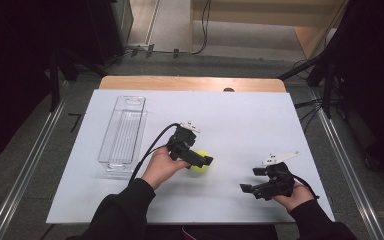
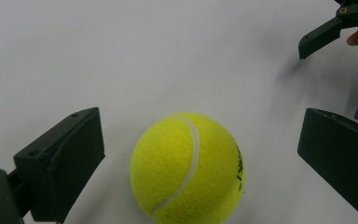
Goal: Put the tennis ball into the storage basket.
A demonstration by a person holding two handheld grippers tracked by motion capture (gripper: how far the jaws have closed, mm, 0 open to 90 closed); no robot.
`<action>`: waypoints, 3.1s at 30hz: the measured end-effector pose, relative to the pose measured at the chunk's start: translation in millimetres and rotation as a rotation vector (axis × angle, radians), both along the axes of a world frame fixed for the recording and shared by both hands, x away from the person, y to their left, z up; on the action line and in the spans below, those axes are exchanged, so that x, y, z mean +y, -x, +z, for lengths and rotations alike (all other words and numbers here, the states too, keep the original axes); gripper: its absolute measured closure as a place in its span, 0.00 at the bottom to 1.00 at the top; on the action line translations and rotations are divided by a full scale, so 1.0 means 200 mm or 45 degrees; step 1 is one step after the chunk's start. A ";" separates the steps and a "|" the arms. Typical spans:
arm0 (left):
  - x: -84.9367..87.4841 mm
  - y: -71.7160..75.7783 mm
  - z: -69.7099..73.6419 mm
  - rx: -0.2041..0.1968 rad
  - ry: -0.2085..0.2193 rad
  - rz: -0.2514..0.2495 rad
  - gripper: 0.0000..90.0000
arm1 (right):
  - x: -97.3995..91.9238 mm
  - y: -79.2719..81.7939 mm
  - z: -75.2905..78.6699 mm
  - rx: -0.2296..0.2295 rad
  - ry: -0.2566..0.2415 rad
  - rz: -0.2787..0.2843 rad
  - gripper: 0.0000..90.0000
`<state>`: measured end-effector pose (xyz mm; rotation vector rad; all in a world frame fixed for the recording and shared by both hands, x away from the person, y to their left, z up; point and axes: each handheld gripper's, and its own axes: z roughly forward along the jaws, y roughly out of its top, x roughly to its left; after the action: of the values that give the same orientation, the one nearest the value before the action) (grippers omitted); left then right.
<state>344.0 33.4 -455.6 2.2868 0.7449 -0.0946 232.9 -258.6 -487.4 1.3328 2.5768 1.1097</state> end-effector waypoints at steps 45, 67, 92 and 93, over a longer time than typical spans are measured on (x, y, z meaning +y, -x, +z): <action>-0.02 0.08 -0.17 -0.125 -0.176 -0.035 0.29 | -0.01 0.00 0.01 -0.006 -0.003 0.002 0.16; -0.01 0.08 -0.16 -0.113 -0.176 -0.039 0.29 | -0.01 0.01 0.01 -0.004 -0.003 0.000 0.16; 0.04 0.12 0.01 -0.116 -0.093 -0.058 0.29 | -0.01 0.01 0.01 -0.002 -0.004 0.000 0.16; 0.04 0.12 0.01 -0.116 -0.094 -0.065 0.29 | -0.01 0.01 0.01 -0.002 -0.004 0.000 0.16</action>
<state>320.5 42.3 -453.3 2.3640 0.6533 0.0136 231.9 -259.9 -486.1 1.3325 2.5747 1.1150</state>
